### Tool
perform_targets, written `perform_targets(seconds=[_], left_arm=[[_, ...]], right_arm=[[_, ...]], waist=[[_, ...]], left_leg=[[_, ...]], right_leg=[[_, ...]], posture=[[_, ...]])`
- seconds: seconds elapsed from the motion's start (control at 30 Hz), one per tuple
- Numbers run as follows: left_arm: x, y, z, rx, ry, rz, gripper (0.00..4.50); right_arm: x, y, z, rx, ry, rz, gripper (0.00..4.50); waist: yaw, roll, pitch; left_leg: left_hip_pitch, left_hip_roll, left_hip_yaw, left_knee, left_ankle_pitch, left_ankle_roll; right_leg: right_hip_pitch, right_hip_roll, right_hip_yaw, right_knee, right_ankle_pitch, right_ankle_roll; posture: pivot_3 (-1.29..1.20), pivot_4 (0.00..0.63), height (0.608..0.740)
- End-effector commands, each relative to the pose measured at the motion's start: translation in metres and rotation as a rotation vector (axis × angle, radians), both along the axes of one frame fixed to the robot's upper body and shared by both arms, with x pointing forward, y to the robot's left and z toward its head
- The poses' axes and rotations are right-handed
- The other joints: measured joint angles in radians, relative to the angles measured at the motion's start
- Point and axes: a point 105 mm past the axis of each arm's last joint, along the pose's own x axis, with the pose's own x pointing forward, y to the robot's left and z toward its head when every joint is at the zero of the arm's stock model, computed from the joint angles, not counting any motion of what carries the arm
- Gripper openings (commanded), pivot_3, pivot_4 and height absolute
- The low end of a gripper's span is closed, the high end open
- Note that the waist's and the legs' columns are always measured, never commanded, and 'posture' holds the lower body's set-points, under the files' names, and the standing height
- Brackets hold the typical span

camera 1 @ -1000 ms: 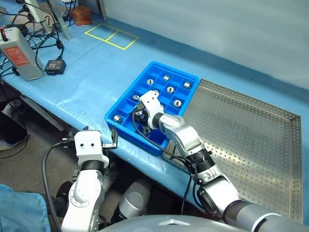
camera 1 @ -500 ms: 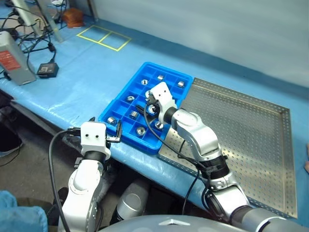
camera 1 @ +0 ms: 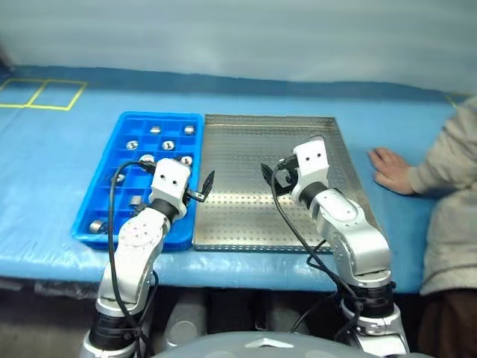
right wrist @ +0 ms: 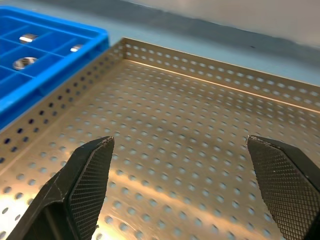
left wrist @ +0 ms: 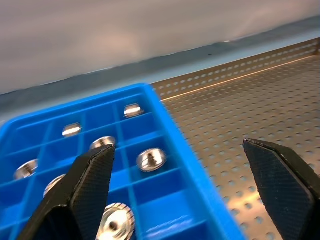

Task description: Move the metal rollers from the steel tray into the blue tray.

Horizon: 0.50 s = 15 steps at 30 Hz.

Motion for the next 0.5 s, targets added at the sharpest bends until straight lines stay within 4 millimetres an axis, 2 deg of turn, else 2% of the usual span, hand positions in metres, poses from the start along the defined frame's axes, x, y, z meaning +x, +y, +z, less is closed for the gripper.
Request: perform_targets(seconds=[0.03, 0.23, 0.5], left_arm=[[-0.002, -0.008, 0.004, 0.001, -0.004, -0.083, 4.50], [-0.009, -0.019, -0.009, 0.030, 0.062, -0.177, 4.50], [-0.011, -0.010, -0.011, 0.019, 0.072, -0.122, 4.50]], right_arm=[[-0.009, -0.003, 0.011, 0.011, -0.037, -0.002, 4.46], [-0.024, -0.001, -0.001, -0.026, 0.020, 0.074, 4.46], [-0.036, 0.001, -0.014, -0.066, 0.086, 0.163, 4.46]], waist=[[-0.029, -0.001, 0.001], [-0.043, -0.001, 0.001], [-0.038, -0.002, 0.002]], left_leg=[[0.003, 0.000, 0.002, -0.001, 0.000, 0.000], [0.010, 0.001, 0.004, -0.001, 0.001, 0.000], [0.010, 0.002, 0.008, 0.000, 0.002, 0.002]], right_leg=[[0.001, 0.000, 0.002, 0.002, -0.001, -0.001], [0.001, 0.002, 0.008, 0.011, -0.008, -0.002], [0.001, 0.000, 0.016, 0.011, -0.007, 0.000]], posture=[[0.02, 0.150, 0.740], [0.04, 0.150, 0.740], [0.08, 0.150, 0.740]])
